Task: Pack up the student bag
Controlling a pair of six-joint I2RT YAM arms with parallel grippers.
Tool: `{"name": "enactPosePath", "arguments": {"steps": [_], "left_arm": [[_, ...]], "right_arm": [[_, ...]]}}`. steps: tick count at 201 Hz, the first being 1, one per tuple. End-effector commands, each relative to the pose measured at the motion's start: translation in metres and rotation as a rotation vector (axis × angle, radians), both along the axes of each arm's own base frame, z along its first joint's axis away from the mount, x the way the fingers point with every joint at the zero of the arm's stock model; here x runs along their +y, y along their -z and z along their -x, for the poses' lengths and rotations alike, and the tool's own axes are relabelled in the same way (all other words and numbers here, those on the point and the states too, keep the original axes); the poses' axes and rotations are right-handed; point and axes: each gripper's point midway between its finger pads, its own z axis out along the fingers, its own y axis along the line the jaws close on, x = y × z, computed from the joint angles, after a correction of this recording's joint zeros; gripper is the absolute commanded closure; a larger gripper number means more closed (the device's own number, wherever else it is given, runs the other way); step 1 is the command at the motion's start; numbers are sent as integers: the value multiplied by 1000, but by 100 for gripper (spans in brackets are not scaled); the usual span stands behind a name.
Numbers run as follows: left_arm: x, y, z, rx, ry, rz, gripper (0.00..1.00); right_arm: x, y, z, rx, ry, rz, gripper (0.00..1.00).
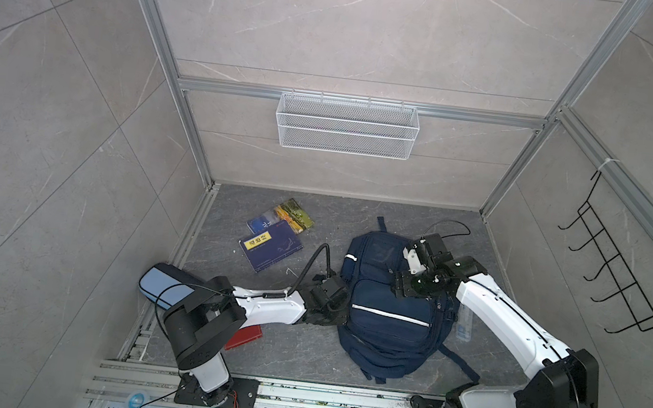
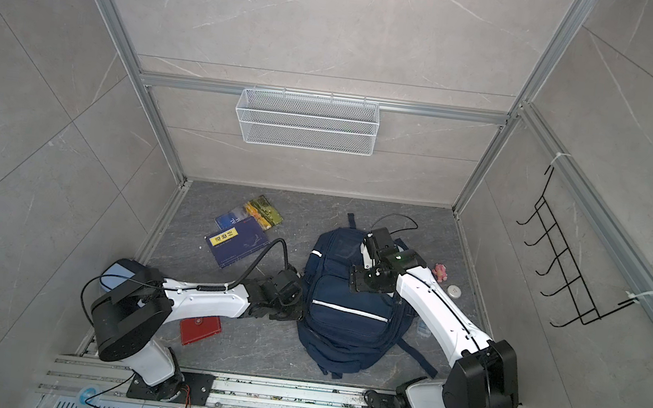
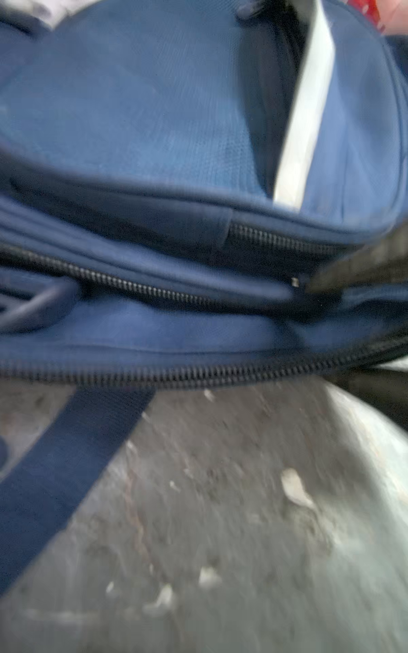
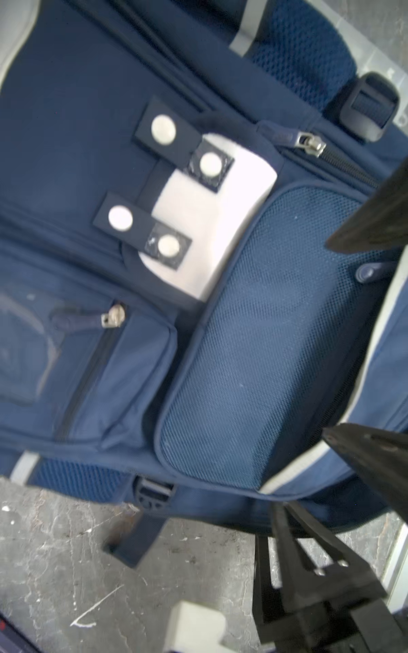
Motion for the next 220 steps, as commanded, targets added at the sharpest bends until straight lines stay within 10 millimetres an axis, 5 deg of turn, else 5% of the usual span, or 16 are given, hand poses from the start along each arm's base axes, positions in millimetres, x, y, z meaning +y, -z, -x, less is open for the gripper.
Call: {"name": "enactPosePath", "arguments": {"steps": [1, 74, 123, 151, 186, 220], "left_arm": [[-5, -5, -21, -38, -67, 10, 100], [44, -29, -93, -84, -267, 58, 100], [41, -37, -85, -81, -218, 57, 100], [67, -82, -90, -145, -171, 53, 33], [121, -128, -130, -204, -145, 59, 27], [184, -126, -197, -173, -197, 49, 26]], "right_arm": [[4, -20, -15, -69, -34, 8, 22], [-2, -31, -19, -100, -30, 18, 22], [13, -42, -37, -106, -33, -25, 22], [28, -57, -54, -118, -37, -78, 15], [58, -64, -79, -97, -24, -181, 0], [110, -64, -101, -59, -35, -299, 0]]}}
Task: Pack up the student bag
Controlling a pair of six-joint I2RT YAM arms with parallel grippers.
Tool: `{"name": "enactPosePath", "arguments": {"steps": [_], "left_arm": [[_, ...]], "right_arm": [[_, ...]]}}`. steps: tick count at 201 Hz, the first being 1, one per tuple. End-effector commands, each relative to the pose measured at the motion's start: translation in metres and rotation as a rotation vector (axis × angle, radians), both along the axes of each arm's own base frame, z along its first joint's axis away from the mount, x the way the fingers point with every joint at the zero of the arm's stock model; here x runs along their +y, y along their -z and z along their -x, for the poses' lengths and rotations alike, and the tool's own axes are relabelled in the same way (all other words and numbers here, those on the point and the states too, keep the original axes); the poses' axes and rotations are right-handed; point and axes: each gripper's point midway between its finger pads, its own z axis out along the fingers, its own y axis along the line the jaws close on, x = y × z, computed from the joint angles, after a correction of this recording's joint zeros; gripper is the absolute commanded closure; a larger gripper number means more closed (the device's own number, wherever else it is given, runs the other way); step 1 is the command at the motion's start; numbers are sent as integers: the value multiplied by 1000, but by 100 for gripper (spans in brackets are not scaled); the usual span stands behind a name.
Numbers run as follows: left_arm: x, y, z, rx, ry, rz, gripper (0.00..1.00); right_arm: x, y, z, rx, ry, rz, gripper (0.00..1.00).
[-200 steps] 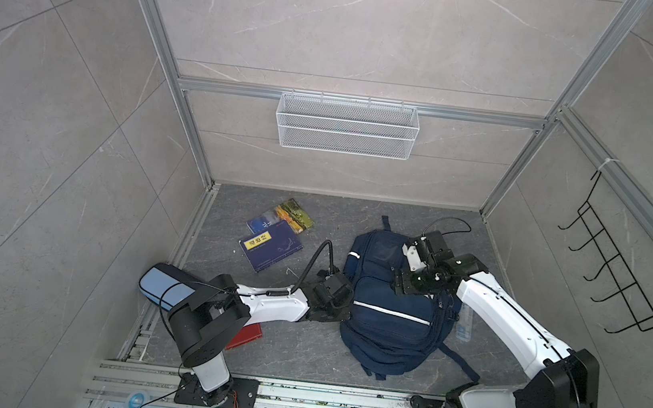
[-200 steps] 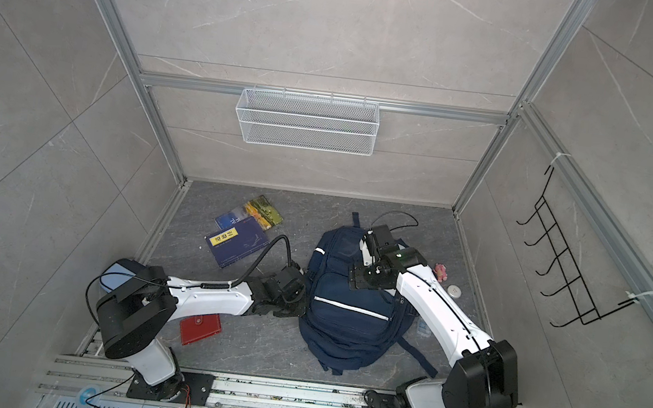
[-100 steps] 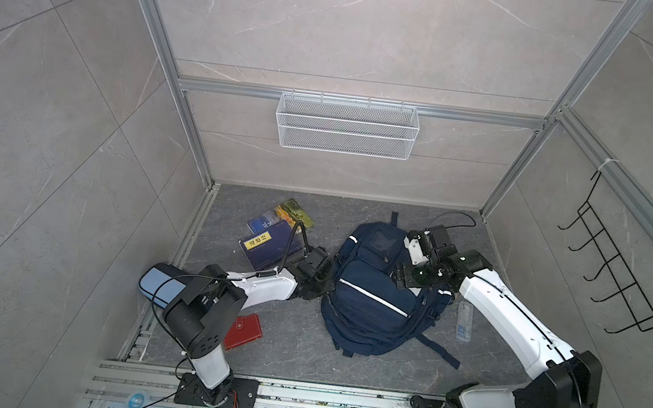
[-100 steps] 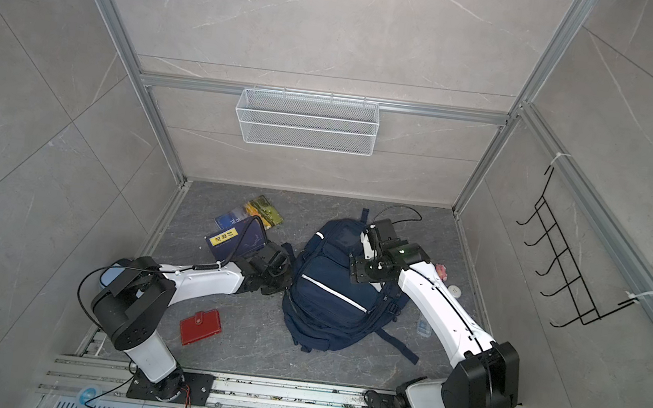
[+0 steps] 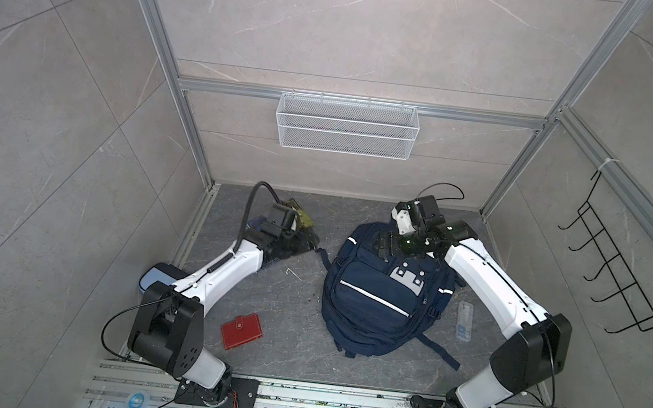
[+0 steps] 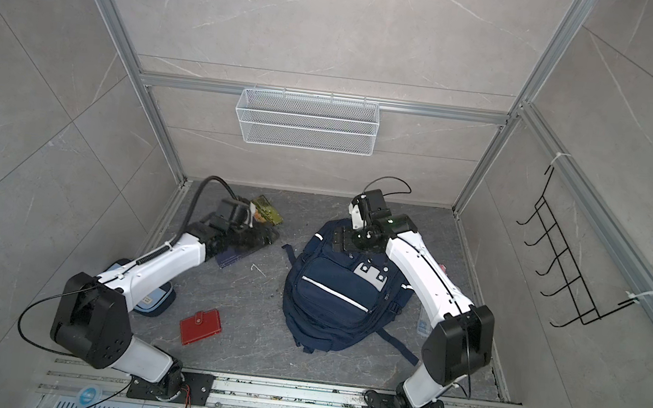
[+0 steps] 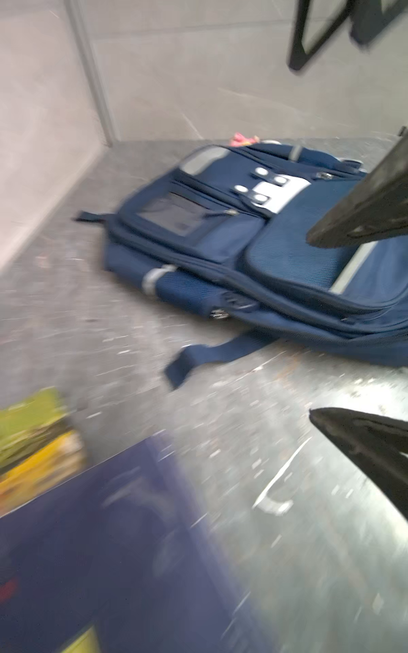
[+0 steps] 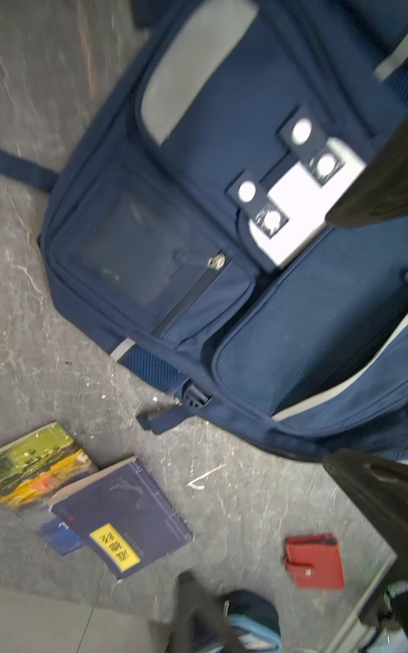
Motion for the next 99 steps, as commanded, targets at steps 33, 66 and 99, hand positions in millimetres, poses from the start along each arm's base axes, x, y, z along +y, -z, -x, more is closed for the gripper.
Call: {"name": "enactPosePath", "arguments": {"steps": [33, 66, 99], "left_arm": [[79, 25, -91, 34, -30, -89, 26], [112, 37, -152, 27, -77, -59, 26], [136, 67, -186, 64, -72, -81, 26]], "right_arm": [[108, -9, -33, 66, -41, -254, 0], [154, 18, -64, 100, -21, -288, 1], [195, 42, -96, 127, 4, -323, 1]]}}
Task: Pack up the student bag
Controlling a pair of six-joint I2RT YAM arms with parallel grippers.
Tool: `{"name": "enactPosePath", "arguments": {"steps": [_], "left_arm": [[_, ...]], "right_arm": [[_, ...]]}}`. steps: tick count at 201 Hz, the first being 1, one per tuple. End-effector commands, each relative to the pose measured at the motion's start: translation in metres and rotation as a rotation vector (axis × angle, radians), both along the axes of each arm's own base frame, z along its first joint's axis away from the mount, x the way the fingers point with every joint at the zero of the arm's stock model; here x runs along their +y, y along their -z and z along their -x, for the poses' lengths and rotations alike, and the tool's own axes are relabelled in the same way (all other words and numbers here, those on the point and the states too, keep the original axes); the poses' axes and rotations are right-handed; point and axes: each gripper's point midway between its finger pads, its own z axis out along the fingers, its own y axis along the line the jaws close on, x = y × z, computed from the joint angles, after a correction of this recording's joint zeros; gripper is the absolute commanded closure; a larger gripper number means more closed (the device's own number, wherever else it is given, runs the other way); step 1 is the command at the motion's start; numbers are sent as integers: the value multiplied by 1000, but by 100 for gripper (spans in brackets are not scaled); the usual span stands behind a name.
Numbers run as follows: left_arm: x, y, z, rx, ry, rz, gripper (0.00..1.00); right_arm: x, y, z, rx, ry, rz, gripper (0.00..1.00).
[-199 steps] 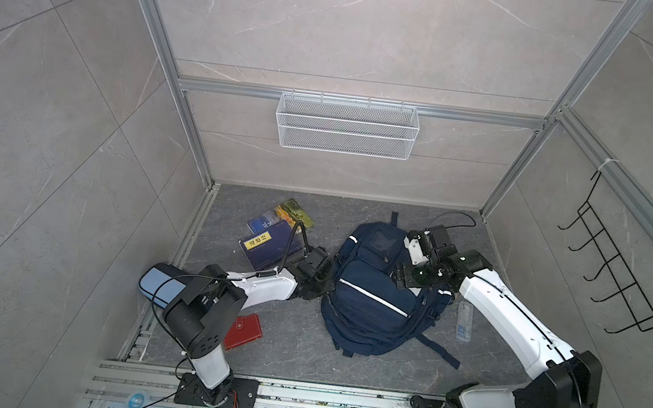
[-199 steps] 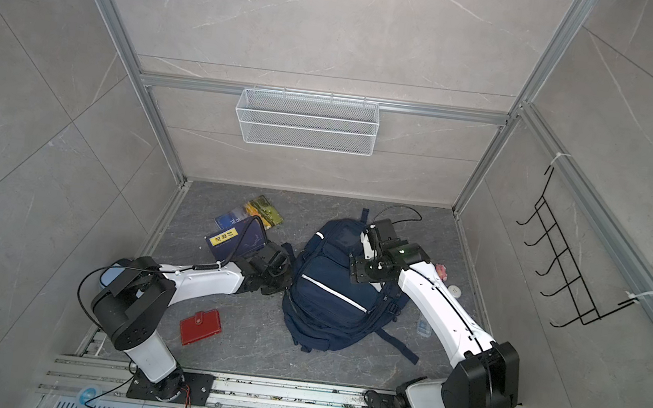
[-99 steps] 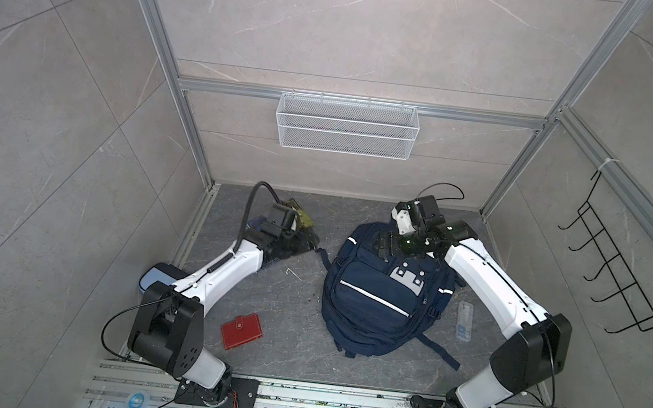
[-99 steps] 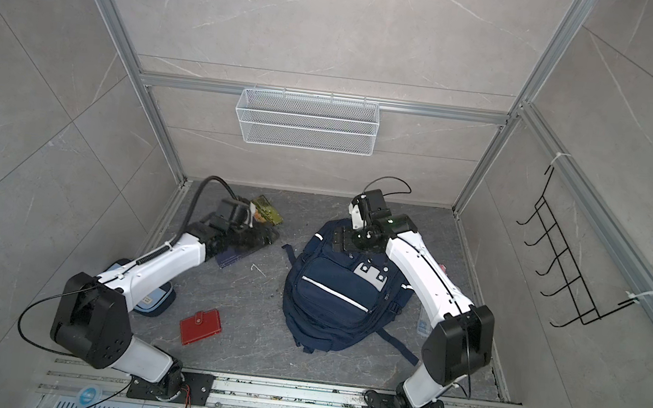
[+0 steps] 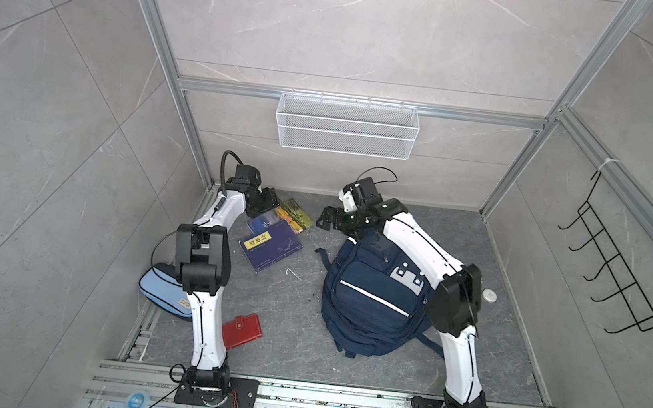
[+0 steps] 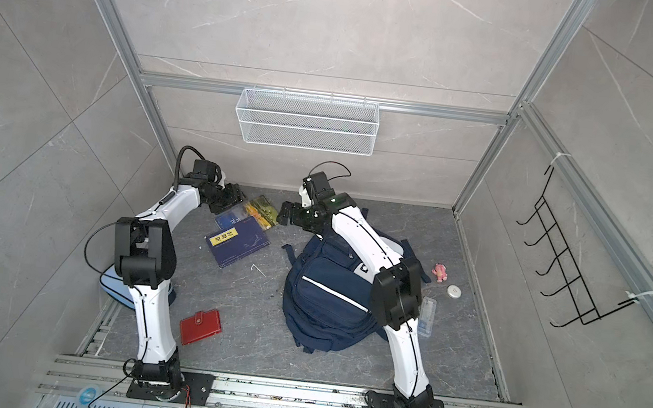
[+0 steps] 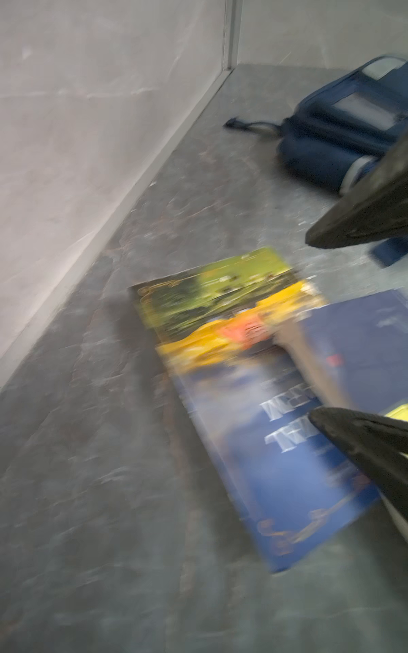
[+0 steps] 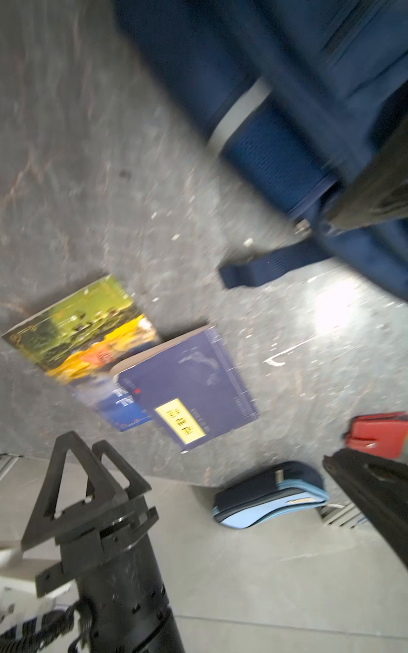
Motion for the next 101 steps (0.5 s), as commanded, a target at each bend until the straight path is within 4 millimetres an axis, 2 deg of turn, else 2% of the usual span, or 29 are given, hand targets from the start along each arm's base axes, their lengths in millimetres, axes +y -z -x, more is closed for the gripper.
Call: {"name": "enactPosePath", "arguments": {"steps": [1, 10, 12, 15, 33, 43, 53, 55, 58, 101], "left_arm": [[10, 3, -13, 7, 54, -4, 26], [14, 6, -16, 16, 54, 4, 26], [14, 19, -16, 41, 54, 8, 26], [14, 26, -16, 55, 54, 12, 27], [9, 36, -12, 81, 70, 31, 30], [7, 40, -5, 92, 75, 43, 32], [5, 53, 5, 122, 66, 65, 33], [4, 42, 6, 104, 64, 68, 33], [4, 39, 8, 101, 61, 73, 33], [-6, 46, 46, 129, 33, 147, 36]], "right_arm": [[24, 19, -17, 59, 41, -37, 1], [31, 26, -25, 69, 51, -42, 1], [34, 19, -28, 56, 56, -58, 2], [36, 29, -32, 70, 62, -55, 2], [46, 47, -43, 102, 102, -90, 2], [49, 62, -47, 130, 127, -110, 3], [53, 77, -47, 159, 135, -115, 3], [53, 79, -47, 163, 136, -115, 3], [55, 81, -47, 165, 134, -115, 3], [67, 103, -52, 150, 125, -138, 3]]}}
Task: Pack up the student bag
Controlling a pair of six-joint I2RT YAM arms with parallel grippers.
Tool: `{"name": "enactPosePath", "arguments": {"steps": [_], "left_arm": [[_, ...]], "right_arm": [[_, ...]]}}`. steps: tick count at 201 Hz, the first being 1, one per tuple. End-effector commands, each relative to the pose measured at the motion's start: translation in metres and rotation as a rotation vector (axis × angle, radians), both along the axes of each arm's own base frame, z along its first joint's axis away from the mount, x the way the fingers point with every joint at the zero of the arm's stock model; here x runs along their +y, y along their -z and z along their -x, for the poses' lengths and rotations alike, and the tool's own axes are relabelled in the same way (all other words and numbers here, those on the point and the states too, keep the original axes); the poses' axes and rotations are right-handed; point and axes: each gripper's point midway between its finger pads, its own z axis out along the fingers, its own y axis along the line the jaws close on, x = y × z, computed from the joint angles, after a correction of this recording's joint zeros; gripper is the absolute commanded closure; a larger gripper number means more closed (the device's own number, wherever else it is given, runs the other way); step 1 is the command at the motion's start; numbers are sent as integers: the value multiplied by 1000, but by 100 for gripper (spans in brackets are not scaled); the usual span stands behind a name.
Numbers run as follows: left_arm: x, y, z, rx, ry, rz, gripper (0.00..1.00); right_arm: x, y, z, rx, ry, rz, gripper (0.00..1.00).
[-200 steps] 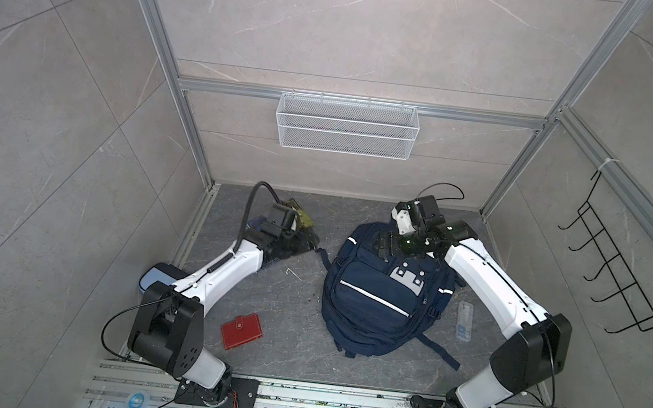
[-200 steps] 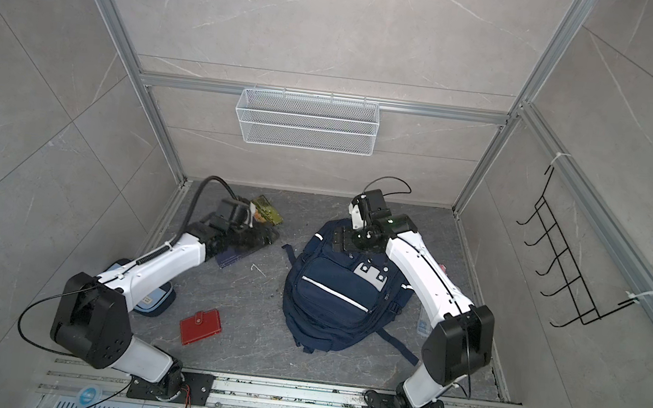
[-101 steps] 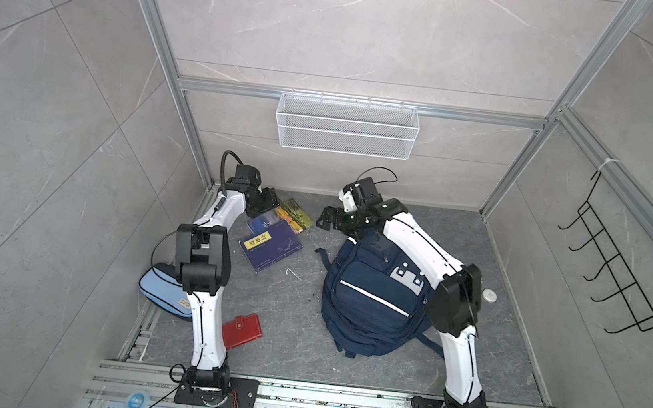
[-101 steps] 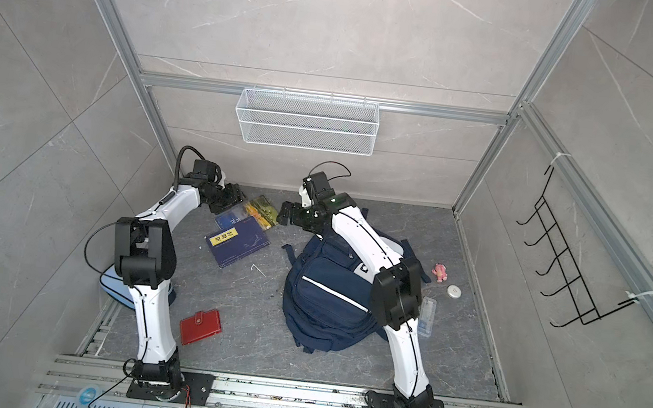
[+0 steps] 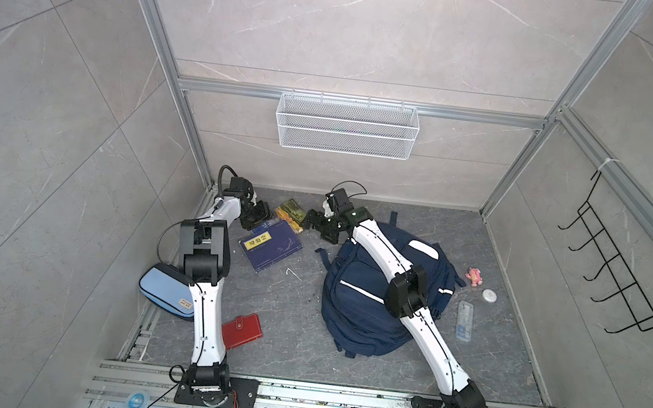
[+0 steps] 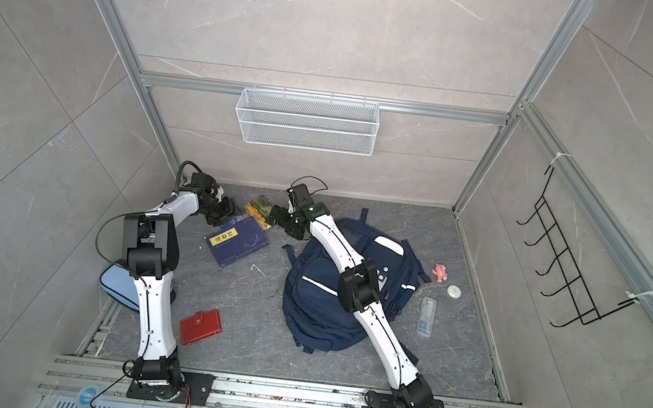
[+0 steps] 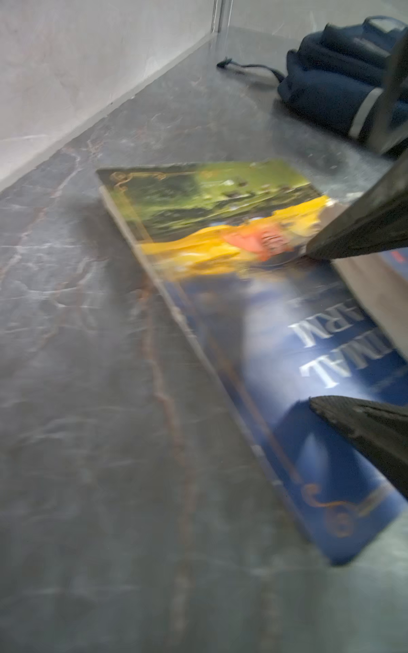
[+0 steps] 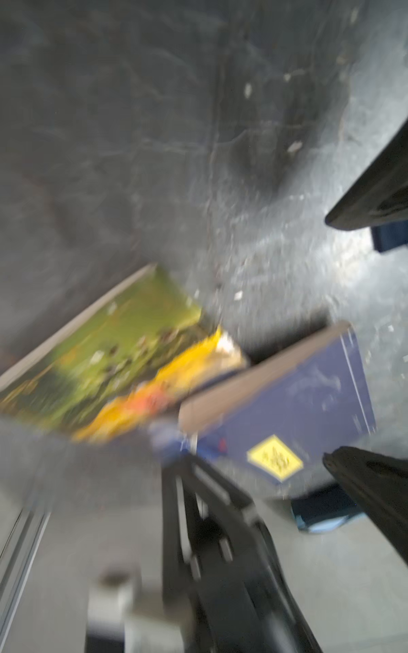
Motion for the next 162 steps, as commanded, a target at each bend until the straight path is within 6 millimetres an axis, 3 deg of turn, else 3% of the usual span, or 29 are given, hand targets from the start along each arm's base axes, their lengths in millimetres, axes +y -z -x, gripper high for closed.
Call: {"name": "enactPosePath", "arguments": {"steps": [1, 41, 75, 111, 116, 144, 162], "left_arm": [[-14, -22, 19, -21, -6, 76, 36], [-35, -14, 63, 17, 12, 79, 37], [-48, -1, 104, 71, 10, 93, 36], [-63, 1, 143, 103, 33, 102, 36], [-65, 1, 148, 107, 32, 106, 36], [-76, 6, 170, 130, 30, 123, 36], [-82, 5, 185, 144, 13, 124, 36]], "right_arm": [[16, -20, -2, -33, 0, -70, 3], [31, 13, 13, 26, -64, -79, 4], [39, 35, 37, 77, -119, -61, 6], [50, 33, 65, 96, -211, -56, 10], [47, 41, 72, 119, -219, -40, 11], [45, 36, 92, 126, -247, -31, 16], [36, 37, 105, 147, -237, -30, 26]]}}
